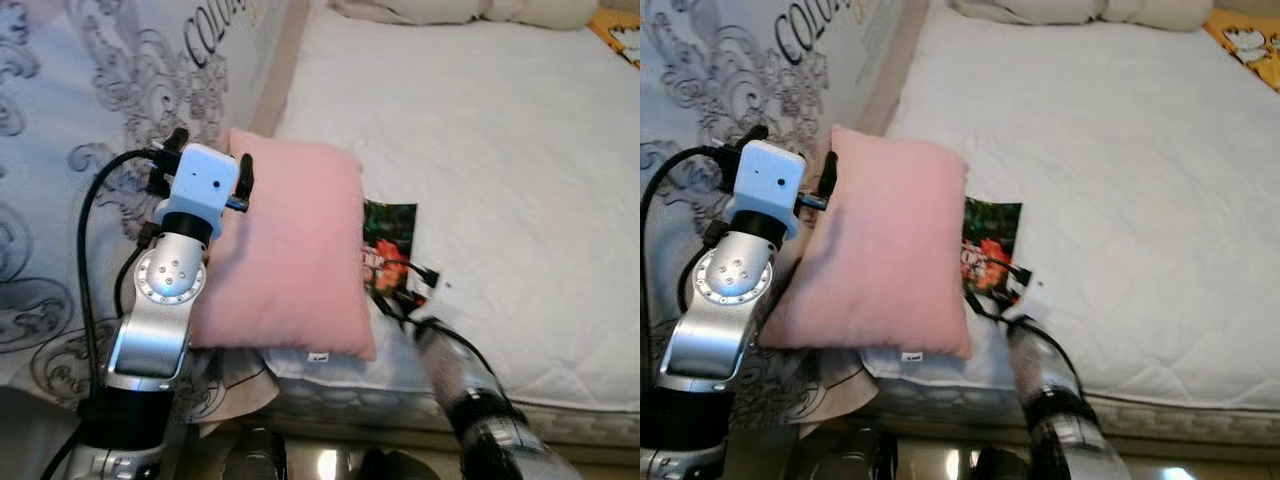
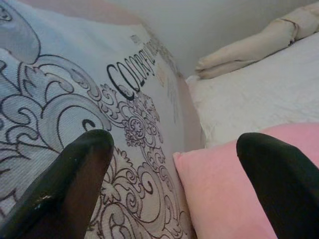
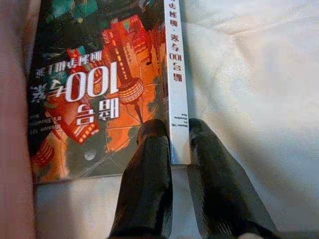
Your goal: Clean up the room
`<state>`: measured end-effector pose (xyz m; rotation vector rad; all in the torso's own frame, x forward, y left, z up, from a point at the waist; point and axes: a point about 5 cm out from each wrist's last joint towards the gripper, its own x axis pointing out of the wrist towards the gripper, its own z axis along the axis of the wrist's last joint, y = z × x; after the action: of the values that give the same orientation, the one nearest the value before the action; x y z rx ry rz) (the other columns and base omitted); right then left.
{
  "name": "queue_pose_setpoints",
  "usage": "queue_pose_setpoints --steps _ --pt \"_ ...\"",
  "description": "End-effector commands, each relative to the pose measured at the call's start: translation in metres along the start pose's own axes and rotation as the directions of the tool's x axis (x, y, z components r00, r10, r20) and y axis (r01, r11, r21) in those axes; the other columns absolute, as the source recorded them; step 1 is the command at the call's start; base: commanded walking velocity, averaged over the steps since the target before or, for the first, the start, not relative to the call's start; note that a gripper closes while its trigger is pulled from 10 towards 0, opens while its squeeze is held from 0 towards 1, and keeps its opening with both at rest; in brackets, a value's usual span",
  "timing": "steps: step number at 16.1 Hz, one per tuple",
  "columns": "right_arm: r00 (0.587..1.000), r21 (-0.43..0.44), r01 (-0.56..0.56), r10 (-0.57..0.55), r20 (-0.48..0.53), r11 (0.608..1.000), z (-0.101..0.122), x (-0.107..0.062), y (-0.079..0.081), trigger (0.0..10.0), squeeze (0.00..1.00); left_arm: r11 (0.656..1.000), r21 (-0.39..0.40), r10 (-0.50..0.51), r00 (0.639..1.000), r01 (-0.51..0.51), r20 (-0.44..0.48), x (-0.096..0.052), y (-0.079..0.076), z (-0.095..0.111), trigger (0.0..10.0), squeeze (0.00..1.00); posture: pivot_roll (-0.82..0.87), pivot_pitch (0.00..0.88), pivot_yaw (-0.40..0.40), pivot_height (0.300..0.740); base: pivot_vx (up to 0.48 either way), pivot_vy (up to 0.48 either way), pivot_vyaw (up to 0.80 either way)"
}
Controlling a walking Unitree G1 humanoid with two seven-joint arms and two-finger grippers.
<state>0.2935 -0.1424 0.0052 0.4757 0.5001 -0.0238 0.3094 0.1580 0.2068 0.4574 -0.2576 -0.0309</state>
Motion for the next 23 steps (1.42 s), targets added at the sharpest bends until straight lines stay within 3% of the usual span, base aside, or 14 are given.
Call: queue_pose_setpoints --steps 1,5,6,9,12,13,15,16,17,20,21,22,23 --pt "0.992 -0.034 0.056 -0.06 -0.113 0.998 -0.023 -0.012 -0.023 0.0 0.0 1.0 -0.015 -0.009 1.0 0.009 -0.009 0.002 -0.003 -0.001 10.0 0.0 0.13 0.097 -0.028 0.736 0.0 0.0 0.0" --pt "0.995 -0.184 0.076 -0.086 -0.045 0.98 -0.014 -0.031 -0.049 0.0 0.0 0.993 -0.104 -0.062 0.992 0.05 -0.112 0.002 -0.022 -0.016 10.0 0.0 0.1 0.076 -0.028 0.736 0.0 0.0 0.0" --pt "0.995 -0.225 0.1 -0.104 -0.005 0.969 -0.011 -0.039 -0.054 10.0 0.0 0.99 -0.123 -0.077 0.991 0.063 -0.109 0.0 -0.028 -0.014 10.0 0.0 0.09 0.073 -0.027 0.736 0.0 0.0 0.0" --pt "0.978 -0.315 0.199 -0.168 0.123 0.928 0.001 -0.055 -0.064 10.0 0.0 0.978 -0.17 -0.135 0.986 0.117 -0.098 -0.002 -0.047 -0.011 10.0 0.0 0.06 0.058 -0.025 0.736 0.0 0.0 0.0" --pt "0.945 -0.291 0.292 -0.229 0.232 0.911 0.02 -0.052 -0.07 10.0 0.0 0.966 -0.204 -0.172 0.984 0.158 -0.056 -0.001 -0.054 -0.004 10.0 0.0 0.05 0.046 -0.018 0.736 0.0 0.0 0.0" --pt "0.925 -0.259 0.33 -0.255 0.283 0.908 0.029 -0.051 -0.071 10.0 0.0 0.948 -0.263 -0.192 0.981 0.182 -0.012 -0.003 -0.054 0.0 10.0 0.0 0.04 0.041 -0.012 0.736 0.0 0.0 0.0" --pt "0.902 -0.234 0.327 -0.228 0.367 0.916 0.045 -0.052 -0.061 10.0 0.0 0.918 -0.359 -0.178 0.984 0.169 0.01 -0.01 -0.046 -0.002 10.0 0.0 0.05 0.034 -0.002 0.736 0.0 0.0 0.0" --pt "0.893 -0.257 0.308 -0.185 0.411 0.916 0.051 -0.054 -0.051 10.0 0.0 0.898 -0.425 -0.145 0.988 0.111 -0.049 -0.016 -0.037 -0.015 10.0 0.0 0.05 0.033 -0.001 0.736 0.0 0.0 0.0" --pt "0.884 -0.286 0.283 -0.133 0.448 0.916 0.053 -0.057 -0.042 10.0 0.0 0.868 -0.496 -0.104 0.984 0.018 -0.147 -0.032 -0.025 -0.038 10.0 0.0 0.05 0.026 0.007 0.736 0.0 0.0 0.0" --pt "0.862 -0.294 0.251 -0.074 0.501 0.922 0.055 -0.061 -0.031 10.0 0.0 0.914 -0.404 -0.124 0.978 0.047 -0.167 -0.067 -0.029 -0.055 10.0 0.0 0.05 0.018 0.017 0.736 0.0 0.0 0.0" --pt "0.845 -0.295 0.225 -0.036 0.533 0.929 0.058 -0.063 -0.023 10.0 0.0 0.951 -0.297 -0.133 0.981 0.086 -0.142 -0.078 -0.034 -0.056 10.0 0.0 0.06 0.011 0.017 0.736 0.0 0.0 0.0" --pt "0.834 -0.296 0.203 -0.006 0.552 0.933 0.061 -0.065 -0.017 10.0 0.0 0.969 -0.224 -0.132 0.984 0.103 -0.119 -0.085 -0.038 -0.056 10.0 0.0 0.06 0.008 0.016 0.736 0.0 0.0 0.0" --pt "0.819 -0.264 0.148 0.032 0.573 0.953 0.066 -0.066 -0.006 10.0 0.0 0.985 -0.161 -0.074 0.995 0.062 -0.071 -0.08 -0.036 -0.045 10.0 0.0 0.06 0.0 0.011 0.736 0.0 0.0 0.0"
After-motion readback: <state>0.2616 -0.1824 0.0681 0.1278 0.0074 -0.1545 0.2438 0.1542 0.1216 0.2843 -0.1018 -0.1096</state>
